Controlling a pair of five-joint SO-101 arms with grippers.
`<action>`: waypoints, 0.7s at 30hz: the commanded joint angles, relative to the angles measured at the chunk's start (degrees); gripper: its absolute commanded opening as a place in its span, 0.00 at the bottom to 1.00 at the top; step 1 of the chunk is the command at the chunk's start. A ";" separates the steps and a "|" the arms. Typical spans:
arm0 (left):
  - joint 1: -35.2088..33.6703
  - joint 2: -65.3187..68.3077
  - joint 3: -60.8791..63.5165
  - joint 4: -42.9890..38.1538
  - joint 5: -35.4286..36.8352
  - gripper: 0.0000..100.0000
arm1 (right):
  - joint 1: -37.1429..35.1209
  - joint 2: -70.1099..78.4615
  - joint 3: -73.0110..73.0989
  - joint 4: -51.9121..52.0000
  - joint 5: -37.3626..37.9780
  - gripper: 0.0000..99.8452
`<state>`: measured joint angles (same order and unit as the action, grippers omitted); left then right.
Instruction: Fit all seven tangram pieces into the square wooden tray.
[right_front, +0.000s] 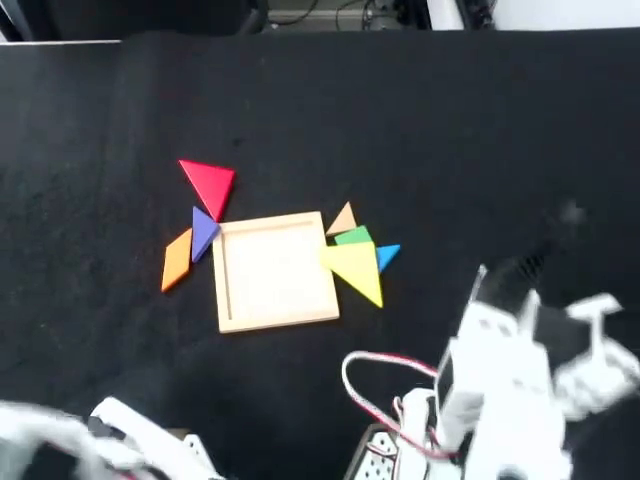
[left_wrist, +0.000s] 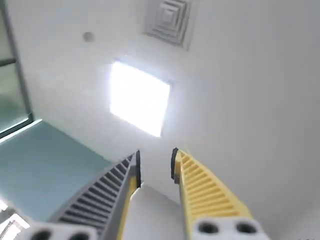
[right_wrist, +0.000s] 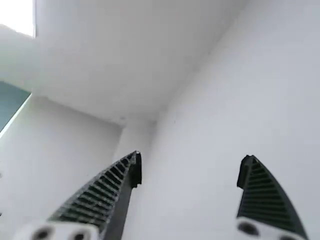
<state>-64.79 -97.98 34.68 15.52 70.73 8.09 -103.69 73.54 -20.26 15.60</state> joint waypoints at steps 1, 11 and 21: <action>9.98 7.65 0.75 0.53 -5.19 0.13 | -0.18 -3.82 4.44 -0.70 -2.81 0.32; 55.87 16.44 2.51 15.30 -44.40 0.13 | -1.14 -3.82 16.57 -0.26 -7.74 0.32; 58.15 17.49 14.46 27.34 -69.71 0.13 | -3.69 -3.74 22.99 9.23 -8.09 0.32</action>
<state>-5.45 -80.92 48.22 40.57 6.81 6.42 -103.60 96.66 -15.08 8.04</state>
